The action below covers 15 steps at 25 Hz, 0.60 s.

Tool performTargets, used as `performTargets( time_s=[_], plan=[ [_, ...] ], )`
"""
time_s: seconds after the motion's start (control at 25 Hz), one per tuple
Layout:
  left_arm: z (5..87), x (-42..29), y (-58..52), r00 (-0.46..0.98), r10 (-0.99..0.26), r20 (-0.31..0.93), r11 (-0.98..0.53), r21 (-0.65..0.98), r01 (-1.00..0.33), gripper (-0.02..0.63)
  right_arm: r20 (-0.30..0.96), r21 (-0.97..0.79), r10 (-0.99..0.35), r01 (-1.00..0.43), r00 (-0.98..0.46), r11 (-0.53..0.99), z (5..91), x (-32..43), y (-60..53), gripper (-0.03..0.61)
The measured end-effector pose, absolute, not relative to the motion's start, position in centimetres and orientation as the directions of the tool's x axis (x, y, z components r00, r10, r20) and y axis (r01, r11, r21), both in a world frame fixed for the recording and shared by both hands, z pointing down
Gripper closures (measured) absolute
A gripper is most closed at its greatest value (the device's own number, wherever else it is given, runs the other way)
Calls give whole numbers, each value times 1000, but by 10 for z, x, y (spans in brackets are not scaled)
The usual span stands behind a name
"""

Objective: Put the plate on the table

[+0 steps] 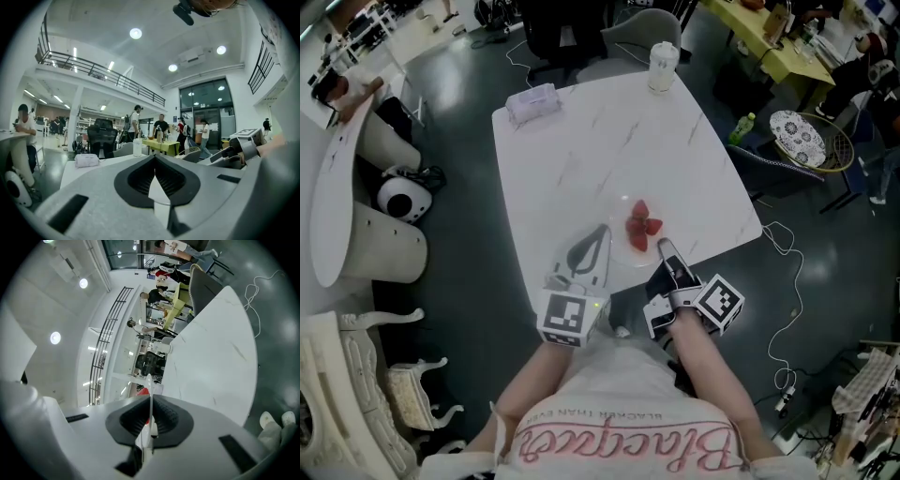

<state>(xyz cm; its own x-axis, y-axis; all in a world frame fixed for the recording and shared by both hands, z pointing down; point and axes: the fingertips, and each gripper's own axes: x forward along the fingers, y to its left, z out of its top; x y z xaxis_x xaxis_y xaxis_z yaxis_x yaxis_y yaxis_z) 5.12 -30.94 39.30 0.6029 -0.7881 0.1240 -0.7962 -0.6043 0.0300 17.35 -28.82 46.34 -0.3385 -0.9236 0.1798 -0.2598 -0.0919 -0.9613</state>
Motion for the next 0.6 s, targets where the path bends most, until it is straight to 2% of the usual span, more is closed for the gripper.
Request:
performTargets(
  time_s=[0.28,0.6],
  plan=[
    [419,40,-362,622,-765,167,-623,53,-780,609,211,-946,-908,-309,-363,-97,484,158,-356,566],
    [445,38,-414,616,-764,190,-615,74,-785,609,253,-931,-912,-336,-323,-139,519,170,-417,566]
  ],
)
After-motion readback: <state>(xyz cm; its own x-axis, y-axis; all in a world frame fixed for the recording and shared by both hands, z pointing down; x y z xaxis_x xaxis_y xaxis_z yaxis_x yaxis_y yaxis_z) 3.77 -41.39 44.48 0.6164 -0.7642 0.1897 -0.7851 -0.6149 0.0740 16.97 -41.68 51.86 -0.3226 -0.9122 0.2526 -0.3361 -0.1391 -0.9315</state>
